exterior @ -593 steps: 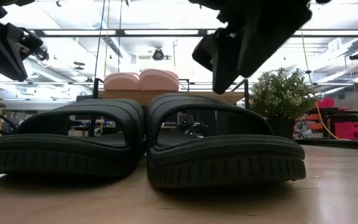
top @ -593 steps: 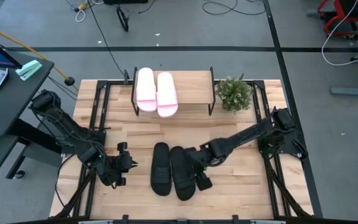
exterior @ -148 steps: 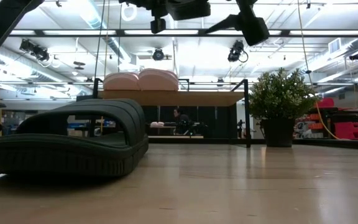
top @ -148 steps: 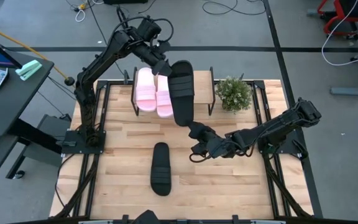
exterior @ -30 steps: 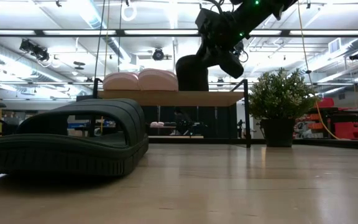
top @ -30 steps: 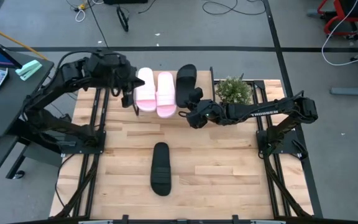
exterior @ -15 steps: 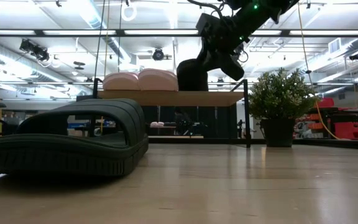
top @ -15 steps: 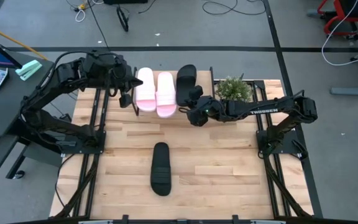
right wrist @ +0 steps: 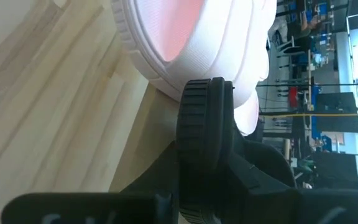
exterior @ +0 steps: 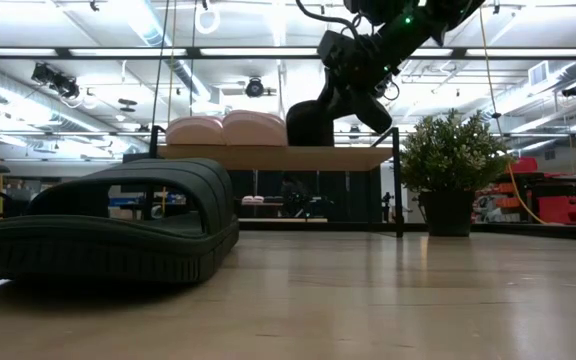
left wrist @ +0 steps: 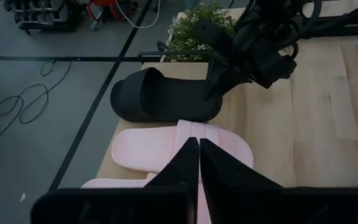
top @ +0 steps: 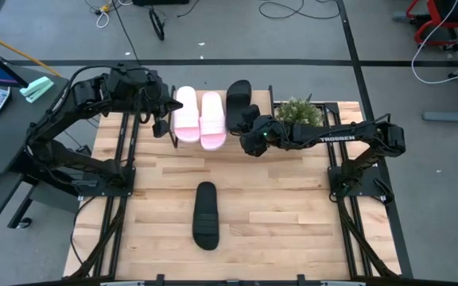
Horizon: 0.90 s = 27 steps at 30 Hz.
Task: Pick and place slides into the shelf
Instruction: Put the right black slide on the shelf
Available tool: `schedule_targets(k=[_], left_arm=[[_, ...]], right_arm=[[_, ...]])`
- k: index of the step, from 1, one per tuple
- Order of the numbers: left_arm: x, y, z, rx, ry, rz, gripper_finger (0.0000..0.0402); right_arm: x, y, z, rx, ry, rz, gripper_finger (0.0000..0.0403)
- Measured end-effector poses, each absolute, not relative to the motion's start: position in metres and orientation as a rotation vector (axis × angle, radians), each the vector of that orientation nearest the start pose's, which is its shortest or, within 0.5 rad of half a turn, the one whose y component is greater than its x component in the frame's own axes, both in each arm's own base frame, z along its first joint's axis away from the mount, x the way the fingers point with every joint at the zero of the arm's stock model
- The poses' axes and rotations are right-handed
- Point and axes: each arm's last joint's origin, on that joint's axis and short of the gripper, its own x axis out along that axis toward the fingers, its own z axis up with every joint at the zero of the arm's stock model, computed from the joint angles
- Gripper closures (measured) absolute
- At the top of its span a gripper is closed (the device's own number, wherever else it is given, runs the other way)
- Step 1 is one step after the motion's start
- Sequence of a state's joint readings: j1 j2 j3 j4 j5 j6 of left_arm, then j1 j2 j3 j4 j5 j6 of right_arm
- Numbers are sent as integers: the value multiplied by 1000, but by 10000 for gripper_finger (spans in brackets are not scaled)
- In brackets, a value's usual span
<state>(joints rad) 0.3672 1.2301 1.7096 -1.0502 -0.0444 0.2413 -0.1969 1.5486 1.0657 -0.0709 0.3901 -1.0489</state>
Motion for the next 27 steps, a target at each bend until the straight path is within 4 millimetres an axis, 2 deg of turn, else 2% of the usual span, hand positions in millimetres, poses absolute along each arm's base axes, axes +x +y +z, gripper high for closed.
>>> schedule_targets(k=[6,15,23,27], left_arm=[[189,74,466,138,611,330,389],[189,74,466,141,612,329,377],[189,74,466,142,612,328,389],[189,74,466,140,612,328,385]], right_arm=[[330,-83,258,-1033,795,-217,334],[330,-88,258,-1017,767,-194,334],[330,-89,258,-999,755,-180,334],[329,-92,258,-958,753,-194,306]])
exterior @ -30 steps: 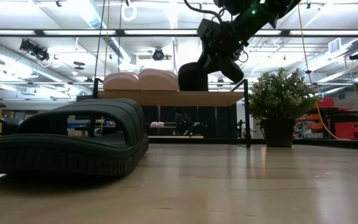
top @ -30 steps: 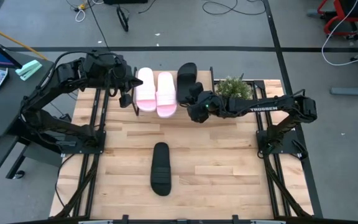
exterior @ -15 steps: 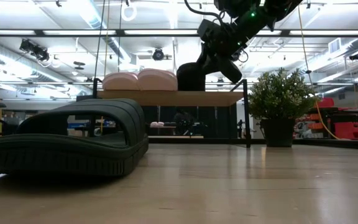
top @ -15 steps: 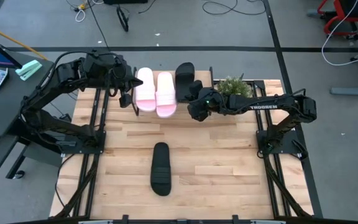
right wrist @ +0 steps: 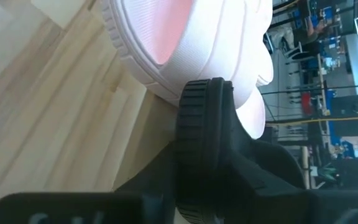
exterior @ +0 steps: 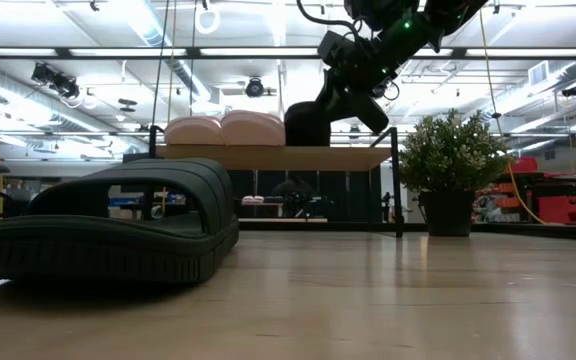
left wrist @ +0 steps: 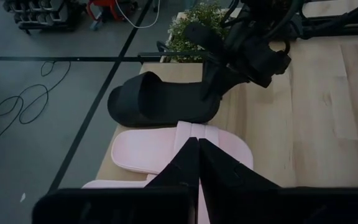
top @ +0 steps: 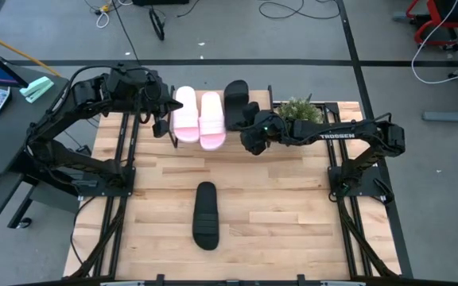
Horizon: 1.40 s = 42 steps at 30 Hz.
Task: Pick and place slides into the shelf
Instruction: Put the right black slide on the shelf
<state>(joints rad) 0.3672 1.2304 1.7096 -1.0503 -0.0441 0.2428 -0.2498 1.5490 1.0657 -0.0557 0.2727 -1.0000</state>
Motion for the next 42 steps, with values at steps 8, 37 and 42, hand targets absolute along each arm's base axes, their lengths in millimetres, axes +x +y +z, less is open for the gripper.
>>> schedule_targets(k=[8,37,42], left_arm=[[189,74,466,137,611,329,375],[189,74,466,118,609,335,385],[189,74,466,118,609,334,378]], right_arm=[[328,-94,257,-938,760,-201,242],[320,-105,250,-664,783,-226,231],[319,-107,250,-658,787,-235,231]])
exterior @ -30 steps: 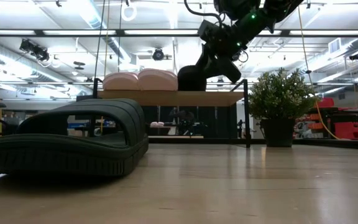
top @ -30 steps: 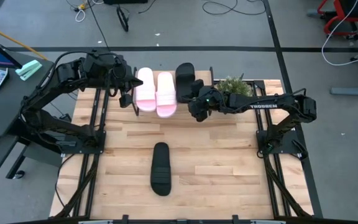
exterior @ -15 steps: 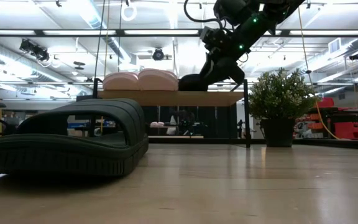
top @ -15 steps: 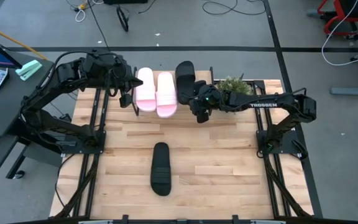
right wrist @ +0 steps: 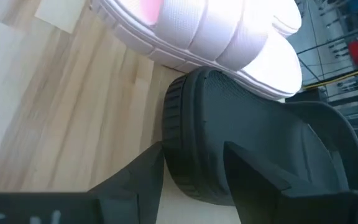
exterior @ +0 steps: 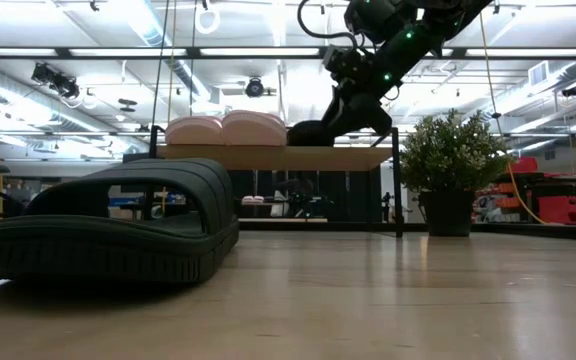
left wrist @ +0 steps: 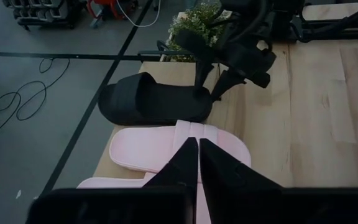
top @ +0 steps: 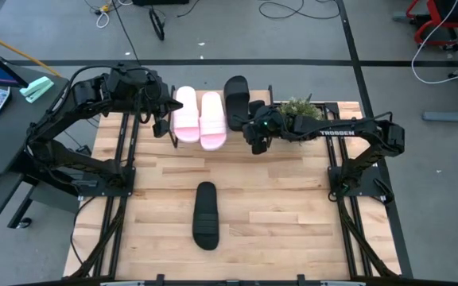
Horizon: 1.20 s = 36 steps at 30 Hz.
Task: Pick and place slides into the shelf
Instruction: Put the right black slide on the shelf
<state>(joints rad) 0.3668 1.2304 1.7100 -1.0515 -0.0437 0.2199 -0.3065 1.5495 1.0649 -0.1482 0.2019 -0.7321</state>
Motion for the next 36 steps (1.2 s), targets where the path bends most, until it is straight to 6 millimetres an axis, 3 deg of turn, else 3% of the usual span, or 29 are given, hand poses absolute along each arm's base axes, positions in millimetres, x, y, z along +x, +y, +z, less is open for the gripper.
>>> schedule_targets(k=[6,14,27,36], left_arm=[[189,74,466,119,609,334,373],[189,74,466,118,609,335,385],[189,74,466,119,609,334,370],[189,74,466,119,609,335,381]], right_arm=[[320,-104,248,-592,754,-149,228],[318,-110,249,-570,755,-181,212],[317,-118,251,-574,737,-210,215],[317,-117,250,-561,734,-202,214]])
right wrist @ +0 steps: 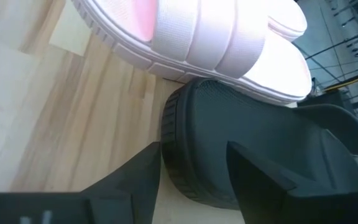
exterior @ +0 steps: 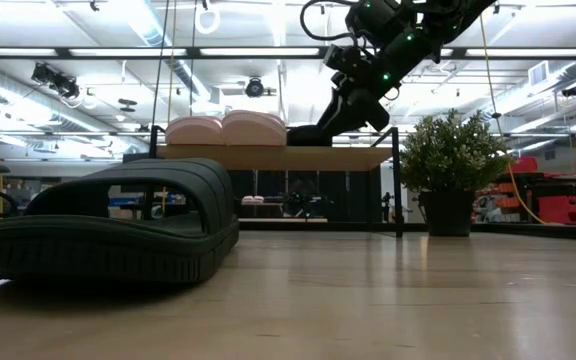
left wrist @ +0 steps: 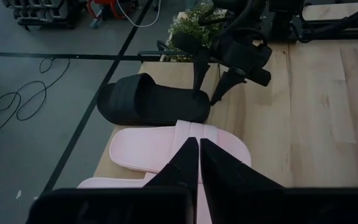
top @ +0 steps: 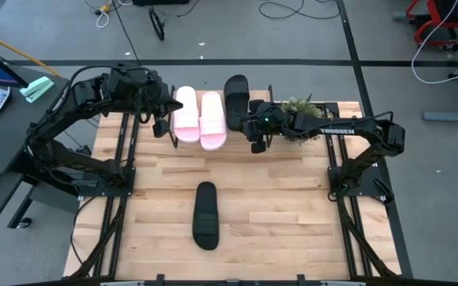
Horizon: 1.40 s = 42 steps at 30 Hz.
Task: Pick and place slides into the shelf
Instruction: Put the right black slide on the shelf, then put the black slide on the shelf
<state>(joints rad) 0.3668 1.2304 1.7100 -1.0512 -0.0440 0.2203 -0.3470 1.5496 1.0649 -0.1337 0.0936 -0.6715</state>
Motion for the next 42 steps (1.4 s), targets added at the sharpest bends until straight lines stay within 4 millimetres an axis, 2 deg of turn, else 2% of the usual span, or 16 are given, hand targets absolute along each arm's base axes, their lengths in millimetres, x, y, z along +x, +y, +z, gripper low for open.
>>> schedule_targets(k=[6,14,19,24,29,33,37,42], left_arm=[[189,74,466,119,609,335,381],[189,74,466,118,609,335,367],[188,74,465,115,628,332,373],[186,73,462,109,658,327,378],[186,73,462,94,660,331,370],[185,71,460,69,676,331,363],[185,65,457,33,707,312,363],[187,51,448,31,709,253,369]], right_arm=[[318,-117,253,-568,727,-195,200],[325,-110,278,-543,714,-169,188],[329,-85,300,-465,776,-106,188],[329,-47,314,-297,834,-52,188],[328,-2,301,-196,879,33,188],[328,25,286,-127,866,54,188],[330,39,276,-43,811,33,189],[330,45,264,44,772,15,189]])
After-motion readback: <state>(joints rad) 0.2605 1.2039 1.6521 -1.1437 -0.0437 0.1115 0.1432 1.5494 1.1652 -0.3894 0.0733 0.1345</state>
